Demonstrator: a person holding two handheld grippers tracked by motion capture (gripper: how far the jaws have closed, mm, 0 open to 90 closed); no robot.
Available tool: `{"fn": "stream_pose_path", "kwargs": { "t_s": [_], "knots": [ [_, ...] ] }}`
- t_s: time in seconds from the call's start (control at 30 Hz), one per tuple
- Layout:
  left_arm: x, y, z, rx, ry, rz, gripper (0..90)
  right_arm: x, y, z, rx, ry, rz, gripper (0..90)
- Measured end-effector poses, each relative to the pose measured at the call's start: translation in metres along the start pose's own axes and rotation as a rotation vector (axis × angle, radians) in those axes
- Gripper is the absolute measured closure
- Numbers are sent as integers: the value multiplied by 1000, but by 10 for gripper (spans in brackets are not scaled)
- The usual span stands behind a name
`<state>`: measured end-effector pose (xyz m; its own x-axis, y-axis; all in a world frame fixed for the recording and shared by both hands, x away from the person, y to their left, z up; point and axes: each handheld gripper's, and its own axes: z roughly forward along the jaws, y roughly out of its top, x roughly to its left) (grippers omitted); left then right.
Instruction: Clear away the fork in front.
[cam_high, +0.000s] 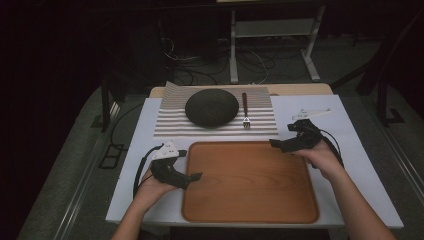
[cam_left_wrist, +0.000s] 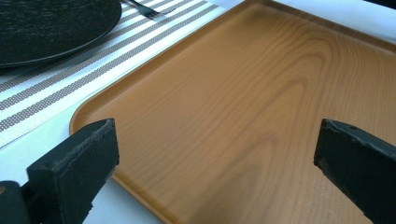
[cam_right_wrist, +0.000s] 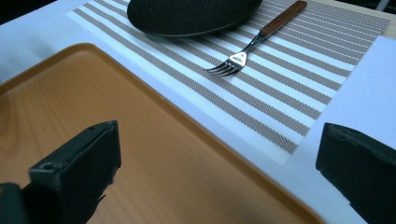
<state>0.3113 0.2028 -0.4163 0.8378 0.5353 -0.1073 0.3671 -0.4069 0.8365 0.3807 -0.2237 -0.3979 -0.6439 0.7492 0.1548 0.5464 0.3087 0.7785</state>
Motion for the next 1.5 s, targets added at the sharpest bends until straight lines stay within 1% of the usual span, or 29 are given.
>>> {"fn": "stream_pose_path", "kwargs": {
  "t_s": [0.07,0.23,0.27,0.37,0.47,0.53,0.57,0.6,0.7,0.73,0.8,0.87,0.9,0.93,0.97,1.0,1.03,1.1,1.17,1.23,1.3,1.37,1.4,1.43,1.47,1.5],
  "knots": [
    [0,0,0,-3,1,1,0,-1,5,8,14,-3,-7,1],
    [1,0,-1,-4,6,1,0,-4,11,16,21,-9,1,1],
    [1,0,-1,-5,9,4,0,-5,14,20,24,-12,1,2],
    [1,0,-1,-6,11,6,0,-6,19,25,30,-15,-2,5],
    [1,0,-1,-4,14,8,0,-7,22,29,38,-18,3,6],
    [0,0,-1,-4,15,9,0,-8,25,32,42,-23,5,14],
    [0,0,-1,-4,17,10,0,-9,27,33,42,-22,6,34],
    [0,0,-1,-5,17,11,0,-11,31,36,46,-29,10,40],
    [1,0,-1,-5,19,11,0,-12,34,40,53,-31,8,48],
    [1,0,-1,-5,20,13,0,-13,38,43,62,-37,14,58],
    [1,0,-1,-5,20,13,0,-14,40,45,67,-36,19,62],
    [1,0,-1,-5,21,13,0,-13,46,51,90,-46,13,77],
    [1,0,-1,-5,21,13,0,-13,46,51,90,-46,13,77],
    [0,0,-2,-6,23,13,0,-14,50,56,102,-45,16,95],
    [1,0,-2,-6,24,14,0,-14,50,56,102,-45,16,95],
    [1,0,-2,-8,24,16,0,-14,54,61,113,-50,15,110],
    [1,0,-2,-8,24,16,0,-14,54,61,113,-50,15,110],
    [0,0,-2,-12,23,15,0,-15,57,66,116,-51,19,133],
    [0,0,-2,-6,25,23,0,-17,63,75,139,-60,25,147],
    [0,0,-2,-7,26,23,0,-18,65,77,143,-62,23,156],
    [0,0,-2,-7,27,23,0,-19,69,83,159,-71,29,171],
    [0,0,-2,-6,27,25,0,-21,73,87,169,-77,28,196],
    [0,0,-2,-5,28,26,0,-23,77,92,173,-86,34,221],
    [0,0,-2,-4,30,26,0,-24,79,94,176,-91,35,244],
    [0,0,-2,-4,30,26,0,-24,79,94,176,-91,35,244],
    [0,0,-2,-5,31,26,0,-25,81,96,181,-97,34,271]
  ]
}}
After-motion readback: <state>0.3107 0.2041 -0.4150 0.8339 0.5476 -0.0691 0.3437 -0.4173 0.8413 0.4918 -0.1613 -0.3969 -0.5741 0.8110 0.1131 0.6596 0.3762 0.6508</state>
